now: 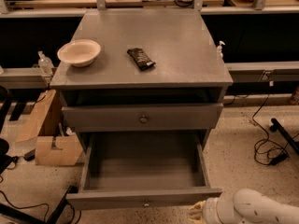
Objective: Close middle drawer
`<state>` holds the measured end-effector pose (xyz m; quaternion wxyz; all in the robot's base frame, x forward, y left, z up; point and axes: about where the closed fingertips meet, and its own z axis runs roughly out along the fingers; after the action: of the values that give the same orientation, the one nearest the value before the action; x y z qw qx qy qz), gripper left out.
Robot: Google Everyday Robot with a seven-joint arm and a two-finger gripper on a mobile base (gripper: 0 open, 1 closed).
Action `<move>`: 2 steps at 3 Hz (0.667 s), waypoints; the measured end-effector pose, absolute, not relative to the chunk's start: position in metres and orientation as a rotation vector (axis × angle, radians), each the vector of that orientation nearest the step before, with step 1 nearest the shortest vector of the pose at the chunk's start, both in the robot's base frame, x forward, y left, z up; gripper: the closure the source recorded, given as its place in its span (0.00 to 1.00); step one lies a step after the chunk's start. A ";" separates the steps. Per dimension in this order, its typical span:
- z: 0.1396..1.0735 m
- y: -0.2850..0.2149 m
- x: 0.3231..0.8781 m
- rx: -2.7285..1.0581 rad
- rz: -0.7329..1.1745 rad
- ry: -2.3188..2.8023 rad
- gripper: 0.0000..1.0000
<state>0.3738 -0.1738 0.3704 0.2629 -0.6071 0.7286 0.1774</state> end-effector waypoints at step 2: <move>0.366 -0.171 0.415 -1.649 0.467 1.901 1.00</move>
Offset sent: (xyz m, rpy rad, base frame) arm 0.1818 0.0099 -0.0007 0.0456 -0.1824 0.0634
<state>0.4154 -0.1714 0.3658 0.2871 -0.6172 0.7114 0.1747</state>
